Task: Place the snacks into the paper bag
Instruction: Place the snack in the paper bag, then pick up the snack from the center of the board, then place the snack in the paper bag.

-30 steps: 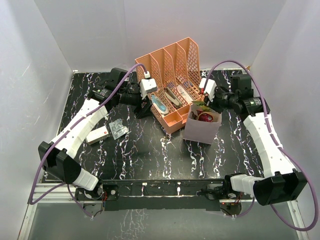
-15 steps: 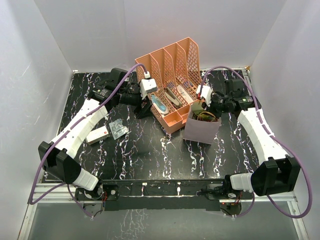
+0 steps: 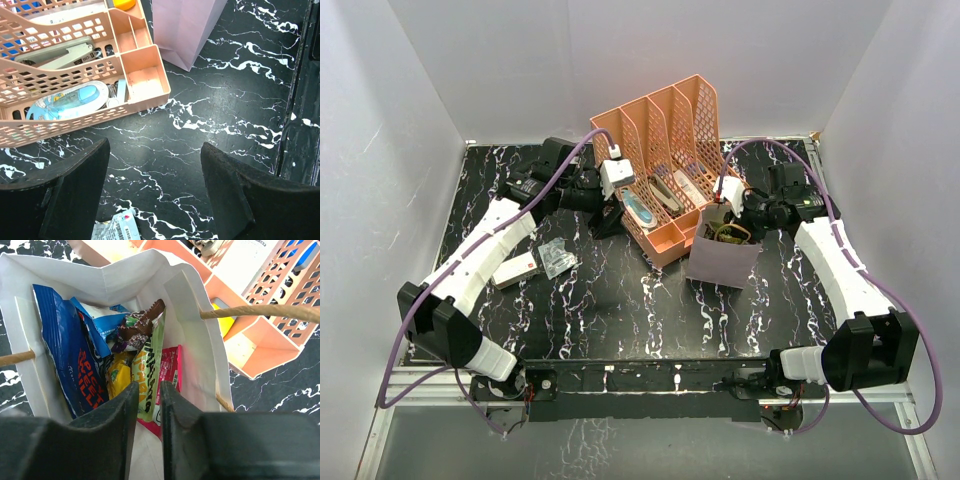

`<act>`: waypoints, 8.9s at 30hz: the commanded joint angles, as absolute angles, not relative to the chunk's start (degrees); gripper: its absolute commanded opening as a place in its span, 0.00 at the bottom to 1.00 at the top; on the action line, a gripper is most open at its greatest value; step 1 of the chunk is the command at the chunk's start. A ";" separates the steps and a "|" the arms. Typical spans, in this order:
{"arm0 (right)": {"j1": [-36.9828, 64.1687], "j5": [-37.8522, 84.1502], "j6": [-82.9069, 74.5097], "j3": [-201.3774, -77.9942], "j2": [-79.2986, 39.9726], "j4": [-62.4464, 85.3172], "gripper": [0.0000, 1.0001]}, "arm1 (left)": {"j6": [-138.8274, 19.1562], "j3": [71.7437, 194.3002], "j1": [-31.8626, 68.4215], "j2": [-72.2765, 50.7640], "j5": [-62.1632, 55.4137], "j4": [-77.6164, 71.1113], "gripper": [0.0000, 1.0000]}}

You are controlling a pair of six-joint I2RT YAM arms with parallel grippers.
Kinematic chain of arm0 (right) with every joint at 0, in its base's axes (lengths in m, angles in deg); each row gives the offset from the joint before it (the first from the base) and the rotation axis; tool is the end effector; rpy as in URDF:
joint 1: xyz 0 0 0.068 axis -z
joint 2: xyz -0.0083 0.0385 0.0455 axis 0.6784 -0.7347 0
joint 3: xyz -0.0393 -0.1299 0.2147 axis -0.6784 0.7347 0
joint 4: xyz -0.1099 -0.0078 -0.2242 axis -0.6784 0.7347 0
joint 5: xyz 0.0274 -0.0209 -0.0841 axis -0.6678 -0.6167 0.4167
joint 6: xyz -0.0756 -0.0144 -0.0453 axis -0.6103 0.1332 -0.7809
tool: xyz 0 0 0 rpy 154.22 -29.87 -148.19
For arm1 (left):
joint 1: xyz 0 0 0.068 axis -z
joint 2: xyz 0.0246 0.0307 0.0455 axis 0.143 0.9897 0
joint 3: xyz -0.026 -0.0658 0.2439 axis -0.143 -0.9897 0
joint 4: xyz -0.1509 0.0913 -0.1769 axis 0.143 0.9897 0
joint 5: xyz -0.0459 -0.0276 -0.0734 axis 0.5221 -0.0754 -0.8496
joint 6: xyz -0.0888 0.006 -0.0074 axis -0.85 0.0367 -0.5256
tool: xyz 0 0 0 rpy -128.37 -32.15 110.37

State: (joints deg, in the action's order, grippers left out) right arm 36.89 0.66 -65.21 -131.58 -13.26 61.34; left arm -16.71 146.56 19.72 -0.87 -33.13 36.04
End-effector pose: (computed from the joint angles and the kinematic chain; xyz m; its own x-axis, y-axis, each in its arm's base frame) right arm 0.2645 0.0671 0.2593 -0.2038 -0.7259 -0.6569 -0.8893 0.4178 -0.1859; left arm 0.2787 -0.2033 0.3369 -0.0296 0.4823 -0.8755 0.9627 0.2494 0.1048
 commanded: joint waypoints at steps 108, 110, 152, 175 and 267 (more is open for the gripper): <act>30.55 -15.77 -39.91 -152.08 -12.02 51.23 0.84 | -16.75 144.45 -4.09 10.67 -43.42 47.43 0.00; 28.83 -16.55 -37.97 -151.95 -13.01 48.54 0.84 | -17.64 144.59 -3.03 9.02 -44.29 46.65 0.00; 12.04 -19.52 -24.86 -140.15 -21.86 31.83 0.35 | -35.56 147.21 16.22 -3.29 -44.46 26.84 0.00; 24.84 -21.26 -29.80 -138.30 -8.92 38.06 0.08 | -22.35 147.25 13.73 -7.44 -39.17 37.40 0.68; 31.65 7.36 -71.26 -154.75 -23.05 75.71 0.26 | -18.51 145.23 12.61 -6.27 -37.53 38.86 0.73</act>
State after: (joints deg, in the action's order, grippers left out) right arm 31.28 9.71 -72.35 -153.22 -22.79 78.21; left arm -19.31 145.47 12.88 -5.00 -36.24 38.34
